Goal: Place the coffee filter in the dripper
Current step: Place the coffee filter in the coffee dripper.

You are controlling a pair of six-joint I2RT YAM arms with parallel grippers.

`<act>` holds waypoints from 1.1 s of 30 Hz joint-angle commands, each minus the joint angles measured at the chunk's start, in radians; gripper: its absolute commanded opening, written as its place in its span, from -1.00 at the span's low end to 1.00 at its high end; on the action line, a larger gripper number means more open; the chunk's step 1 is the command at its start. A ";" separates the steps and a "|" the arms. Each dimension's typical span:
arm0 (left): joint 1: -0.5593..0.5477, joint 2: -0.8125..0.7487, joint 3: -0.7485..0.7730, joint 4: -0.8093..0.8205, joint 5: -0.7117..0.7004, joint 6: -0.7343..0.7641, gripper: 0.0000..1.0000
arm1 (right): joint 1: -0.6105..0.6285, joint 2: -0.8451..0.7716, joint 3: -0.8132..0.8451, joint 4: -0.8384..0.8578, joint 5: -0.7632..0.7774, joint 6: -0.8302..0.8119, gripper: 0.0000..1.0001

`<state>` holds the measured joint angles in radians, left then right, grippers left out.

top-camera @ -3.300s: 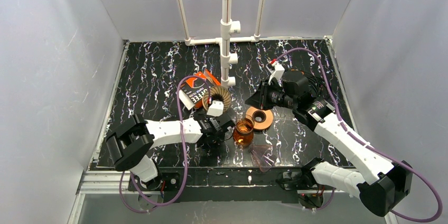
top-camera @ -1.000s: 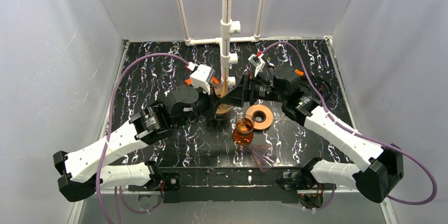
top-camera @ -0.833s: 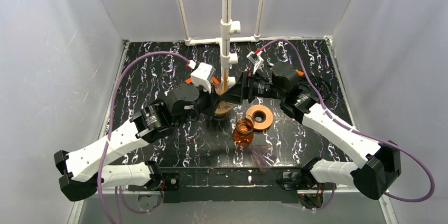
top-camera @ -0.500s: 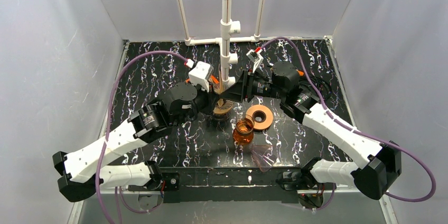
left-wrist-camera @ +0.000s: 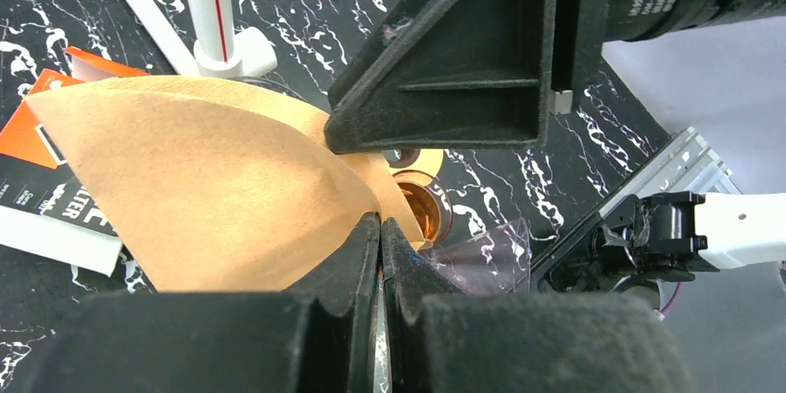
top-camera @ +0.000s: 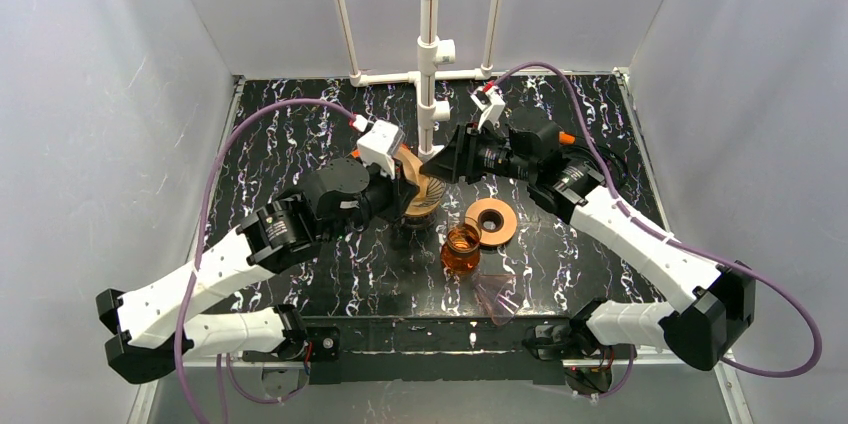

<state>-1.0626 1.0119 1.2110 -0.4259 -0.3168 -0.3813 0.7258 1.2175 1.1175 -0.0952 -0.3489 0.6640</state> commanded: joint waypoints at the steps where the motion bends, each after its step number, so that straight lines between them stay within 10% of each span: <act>1: -0.004 0.017 0.044 -0.017 0.025 0.017 -1.00 | -0.004 0.020 0.062 -0.006 -0.008 -0.035 0.20; 9: -0.004 0.023 0.022 0.014 0.072 0.062 -1.00 | -0.003 0.010 0.051 -0.014 -0.005 -0.048 0.44; 16: -0.004 0.007 -0.009 0.078 0.125 0.091 -1.00 | -0.003 0.039 0.049 -0.024 -0.049 -0.090 0.17; 24: -0.004 0.005 0.000 -0.015 0.018 0.045 -1.00 | -0.003 -0.001 0.044 -0.017 -0.012 -0.108 -0.97; 26: -0.003 0.011 0.021 -0.065 -0.029 0.018 -0.63 | -0.003 -0.005 0.048 -0.043 0.014 -0.121 -0.97; 29: -0.004 0.033 0.066 -0.118 -0.049 -0.003 0.45 | -0.003 0.001 0.056 -0.078 0.031 -0.133 -0.97; 33: -0.003 0.083 0.133 -0.136 -0.047 -0.034 0.95 | -0.002 0.028 0.070 -0.105 0.034 -0.130 -0.97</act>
<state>-1.0626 1.0630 1.2568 -0.5140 -0.3252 -0.3782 0.7258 1.2430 1.1336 -0.1734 -0.3389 0.5556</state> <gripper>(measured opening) 0.915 0.030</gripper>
